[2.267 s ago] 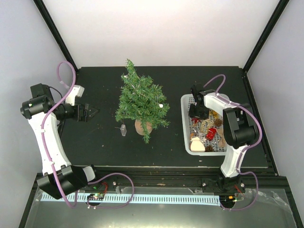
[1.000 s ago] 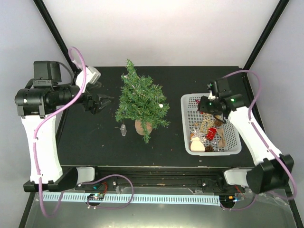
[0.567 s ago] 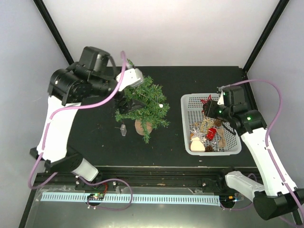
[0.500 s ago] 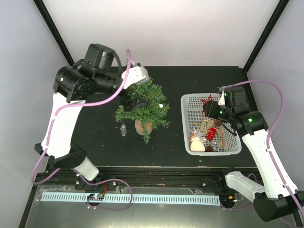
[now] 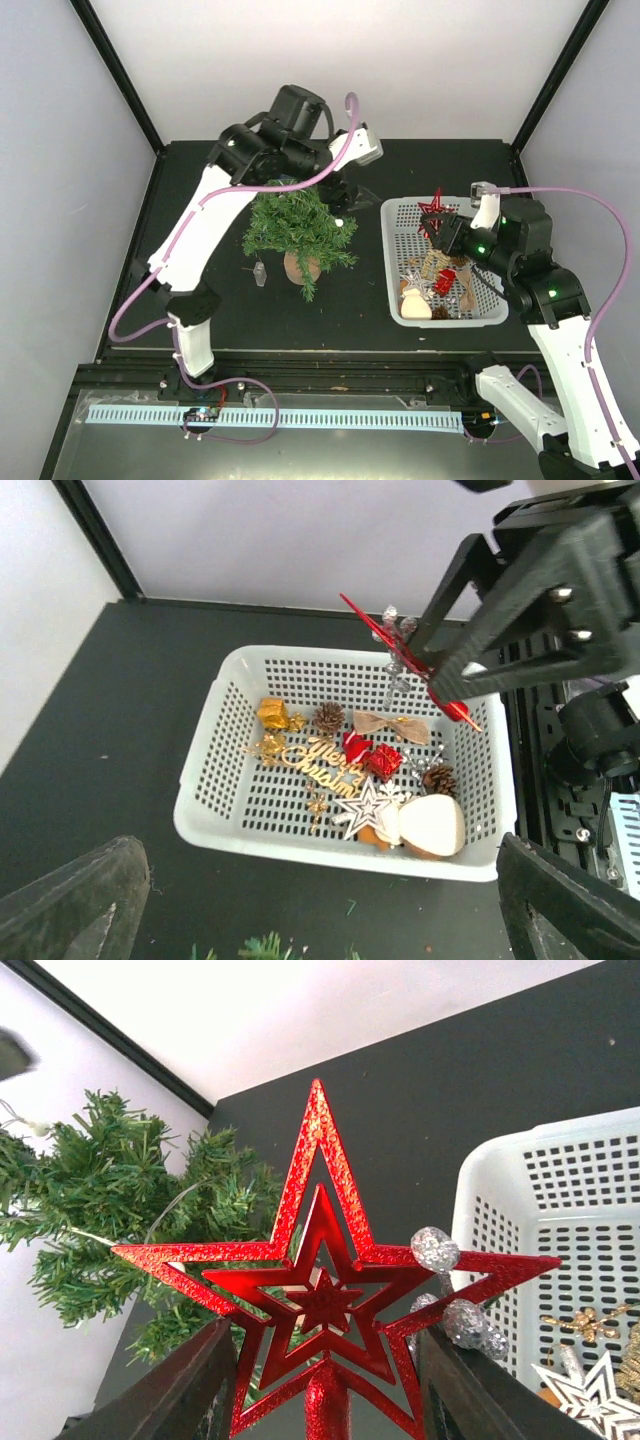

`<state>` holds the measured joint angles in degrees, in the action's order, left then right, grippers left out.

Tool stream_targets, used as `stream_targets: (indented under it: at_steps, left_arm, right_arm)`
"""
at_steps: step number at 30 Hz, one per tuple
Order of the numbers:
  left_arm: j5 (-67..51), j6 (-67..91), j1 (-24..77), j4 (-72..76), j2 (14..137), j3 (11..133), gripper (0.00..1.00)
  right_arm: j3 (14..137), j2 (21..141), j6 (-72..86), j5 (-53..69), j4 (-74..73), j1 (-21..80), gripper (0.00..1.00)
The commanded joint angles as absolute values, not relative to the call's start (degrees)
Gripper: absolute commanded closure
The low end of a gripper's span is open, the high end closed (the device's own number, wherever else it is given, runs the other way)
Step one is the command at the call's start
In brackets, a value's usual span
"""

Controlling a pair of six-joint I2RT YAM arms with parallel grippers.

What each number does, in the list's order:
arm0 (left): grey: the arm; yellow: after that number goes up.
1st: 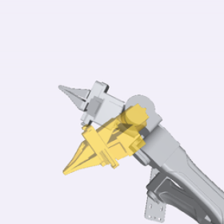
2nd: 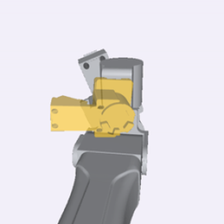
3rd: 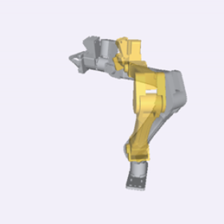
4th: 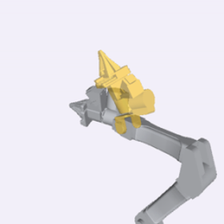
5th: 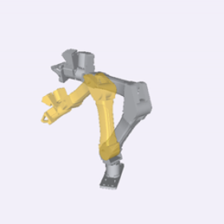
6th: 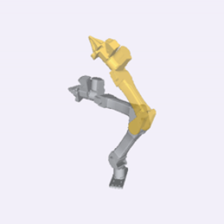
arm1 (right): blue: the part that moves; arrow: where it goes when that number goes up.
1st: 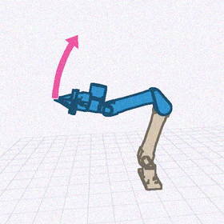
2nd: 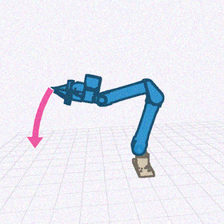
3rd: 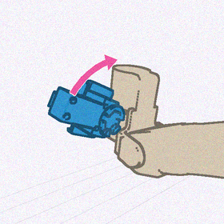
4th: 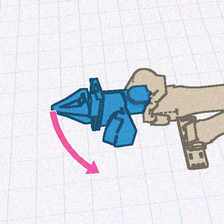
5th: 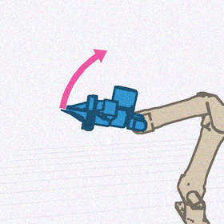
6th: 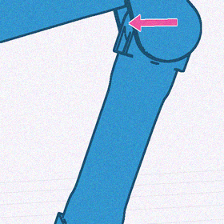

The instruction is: Decorate the small christmas tree

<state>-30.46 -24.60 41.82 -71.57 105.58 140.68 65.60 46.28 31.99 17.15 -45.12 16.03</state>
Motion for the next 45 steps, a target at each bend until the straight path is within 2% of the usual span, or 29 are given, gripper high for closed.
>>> stream_targets:
  at_steps: [1, 8, 12, 19, 21, 24, 35, 45]
  left_arm:
    - [-35.33, -18.78, 42.36, -67.35, 110.25, 144.50, 0.07]
    - [-41.46, -13.50, 43.51, -64.85, 115.16, 147.01, 0.32]
    - [-46.58, -11.42, 44.16, -64.37, 116.07, 146.96, 0.35]
    - [-49.92, -10.53, 46.52, -64.75, 116.26, 145.90, 0.48]
    - [-49.36, -10.63, 47.19, -65.12, 116.51, 145.20, 0.48]
    - [-47.43, -11.13, 47.73, -65.57, 117.39, 144.88, 0.36]
    - [-41.25, -10.55, 48.30, -64.54, 120.38, 145.12, 0.25]
    - [-42.54, -9.63, 48.34, -63.65, 122.03, 146.50, 0.23]
  right_arm:
    - [65.74, 45.59, 32.71, 20.31, -44.65, 16.22, 0.50]
    - [65.48, 44.82, 31.11, 18.14, -47.03, 16.13, 0.50]
    - [65.51, 45.00, 30.09, 16.53, -48.08, 16.17, 0.51]
    - [65.05, 44.84, 30.03, 12.72, -49.14, 16.18, 0.51]
    - [65.04, 44.83, 29.98, 12.57, -48.97, 16.17, 0.51]
    - [65.04, 44.93, 30.22, 12.94, -48.70, 16.17, 0.51]
    - [64.10, 44.15, 30.57, 13.53, -48.38, 16.17, 0.51]
    - [63.61, 43.54, 30.66, 13.88, -48.87, 16.18, 0.51]
